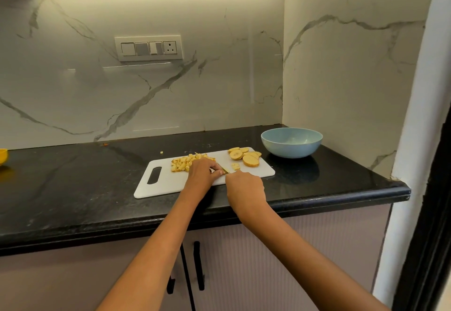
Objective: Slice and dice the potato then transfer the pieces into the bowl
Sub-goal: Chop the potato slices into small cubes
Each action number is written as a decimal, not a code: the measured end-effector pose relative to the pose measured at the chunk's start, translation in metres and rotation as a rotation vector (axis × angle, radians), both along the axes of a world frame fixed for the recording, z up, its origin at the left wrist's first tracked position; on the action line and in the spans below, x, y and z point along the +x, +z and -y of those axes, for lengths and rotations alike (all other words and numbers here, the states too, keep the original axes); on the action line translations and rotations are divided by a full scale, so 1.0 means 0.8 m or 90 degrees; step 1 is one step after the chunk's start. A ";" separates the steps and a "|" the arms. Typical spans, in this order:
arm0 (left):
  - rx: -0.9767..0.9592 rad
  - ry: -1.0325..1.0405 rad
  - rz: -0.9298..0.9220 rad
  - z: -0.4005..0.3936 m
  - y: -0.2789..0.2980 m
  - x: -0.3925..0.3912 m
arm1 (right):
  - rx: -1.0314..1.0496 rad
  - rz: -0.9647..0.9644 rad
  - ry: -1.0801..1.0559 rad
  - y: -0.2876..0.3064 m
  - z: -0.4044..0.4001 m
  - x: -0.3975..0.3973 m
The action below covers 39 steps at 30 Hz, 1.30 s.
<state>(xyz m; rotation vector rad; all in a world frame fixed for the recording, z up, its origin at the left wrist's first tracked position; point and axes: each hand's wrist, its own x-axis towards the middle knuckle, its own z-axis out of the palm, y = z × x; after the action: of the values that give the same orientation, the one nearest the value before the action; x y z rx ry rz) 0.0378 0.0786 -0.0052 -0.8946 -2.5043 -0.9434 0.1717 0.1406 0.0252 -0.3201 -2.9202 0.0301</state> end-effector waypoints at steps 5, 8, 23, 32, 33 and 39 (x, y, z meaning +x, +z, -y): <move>0.021 -0.007 -0.001 0.001 -0.003 -0.001 | 0.012 -0.027 -0.013 -0.007 -0.001 -0.005; 0.056 -0.004 0.007 0.004 -0.006 -0.002 | -0.034 -0.030 -0.031 -0.003 -0.008 -0.009; 0.140 0.016 0.053 0.007 -0.006 -0.003 | -0.146 -0.005 -0.012 -0.002 -0.021 0.001; 0.088 0.003 0.052 0.006 -0.001 -0.005 | -0.050 -0.018 0.005 0.001 0.001 -0.011; 0.089 0.005 0.051 0.006 -0.001 -0.004 | -0.043 -0.014 0.009 0.003 0.003 -0.013; 0.117 0.010 0.041 0.007 -0.007 -0.005 | -0.012 -0.004 0.009 -0.006 -0.001 -0.006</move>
<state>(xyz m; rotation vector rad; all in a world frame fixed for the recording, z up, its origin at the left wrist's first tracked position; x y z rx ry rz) 0.0342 0.0728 -0.0105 -0.7972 -2.4233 -1.1924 0.1670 0.1411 0.0206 -0.3013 -2.9182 0.0616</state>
